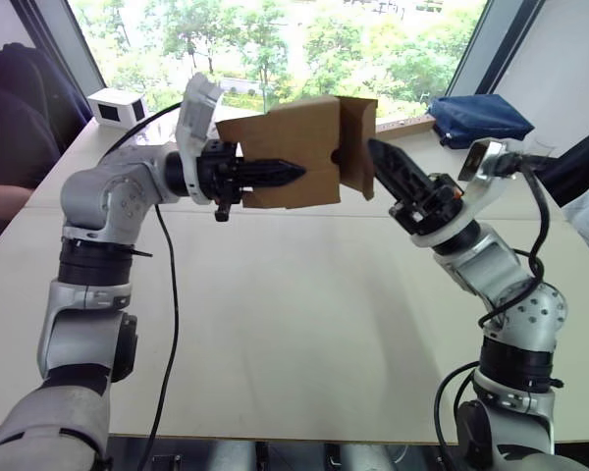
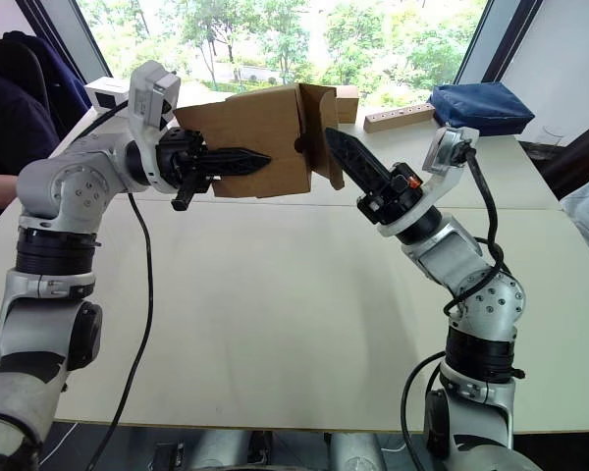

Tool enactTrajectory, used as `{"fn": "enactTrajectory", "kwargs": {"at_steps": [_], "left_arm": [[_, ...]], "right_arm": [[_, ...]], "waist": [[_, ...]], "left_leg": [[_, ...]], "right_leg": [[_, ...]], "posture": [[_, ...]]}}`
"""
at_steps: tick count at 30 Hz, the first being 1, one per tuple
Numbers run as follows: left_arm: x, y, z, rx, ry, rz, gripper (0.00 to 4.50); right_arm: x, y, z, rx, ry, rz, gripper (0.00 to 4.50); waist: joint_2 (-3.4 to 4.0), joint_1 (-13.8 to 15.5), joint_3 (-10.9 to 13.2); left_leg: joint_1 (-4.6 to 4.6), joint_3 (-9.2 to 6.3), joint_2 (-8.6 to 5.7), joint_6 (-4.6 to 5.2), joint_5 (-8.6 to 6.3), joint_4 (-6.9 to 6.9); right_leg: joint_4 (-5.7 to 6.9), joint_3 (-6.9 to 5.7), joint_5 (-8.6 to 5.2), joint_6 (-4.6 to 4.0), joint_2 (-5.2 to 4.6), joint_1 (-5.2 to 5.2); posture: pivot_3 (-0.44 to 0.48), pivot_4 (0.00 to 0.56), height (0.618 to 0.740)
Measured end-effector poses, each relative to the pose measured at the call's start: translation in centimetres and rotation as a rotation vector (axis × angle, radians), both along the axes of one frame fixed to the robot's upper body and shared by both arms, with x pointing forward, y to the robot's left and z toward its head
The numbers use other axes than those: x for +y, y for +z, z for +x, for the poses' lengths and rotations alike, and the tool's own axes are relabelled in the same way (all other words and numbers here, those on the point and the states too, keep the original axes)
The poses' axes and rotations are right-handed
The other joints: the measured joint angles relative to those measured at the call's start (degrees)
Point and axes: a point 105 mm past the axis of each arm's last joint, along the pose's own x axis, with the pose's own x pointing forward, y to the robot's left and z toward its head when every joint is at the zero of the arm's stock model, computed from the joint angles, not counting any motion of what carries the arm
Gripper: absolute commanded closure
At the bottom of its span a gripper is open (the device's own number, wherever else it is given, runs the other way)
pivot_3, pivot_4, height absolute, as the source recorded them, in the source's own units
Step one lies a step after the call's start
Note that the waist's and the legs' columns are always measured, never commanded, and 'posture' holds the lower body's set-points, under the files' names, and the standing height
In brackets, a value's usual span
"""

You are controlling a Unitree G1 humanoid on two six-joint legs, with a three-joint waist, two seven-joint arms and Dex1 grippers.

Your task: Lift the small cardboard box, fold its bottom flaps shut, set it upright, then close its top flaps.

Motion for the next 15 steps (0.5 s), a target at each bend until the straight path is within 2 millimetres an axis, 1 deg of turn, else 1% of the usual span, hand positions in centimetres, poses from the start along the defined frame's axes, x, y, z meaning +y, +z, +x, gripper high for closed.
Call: {"fn": "enactTrajectory", "kwargs": {"at_steps": [5,11,15], "left_arm": [[0.0,0.0,0.0,0.003,0.002,0.001,4.5],[0.0,0.0,0.0,0.002,0.001,0.001,4.5],[0.0,0.0,0.0,0.0,0.005,0.001,4.5]], "right_arm": [[0.1,-0.2,0.1,0.01,-0.002,0.001,1.71],[0.9,-0.7,0.5,0.04,0.009,0.015,1.71],[1.4,-0.9,1.0,0.071,0.007,0.071,1.71]], "waist": [[0.0,0.0,0.0],[0.0,-0.1,0.0],[0.01,-0.1,0.0]], "left_leg": [[0.0,0.0,0.0,0.0,0.0,0.0],[0.0,0.0,0.0,0.0,0.0,0.0],[0.0,0.0,0.0,0.0,0.0,0.0]], "right_leg": [[0.0,0.0,0.0,0.0,0.01,0.0],[0.0,0.0,0.0,0.0,0.01,0.0],[0.01,0.0,0.0,0.0,0.01,0.0]], "posture": [[0.0,0.15,0.74],[0.0,0.15,0.74],[0.0,0.15,0.74]]}}
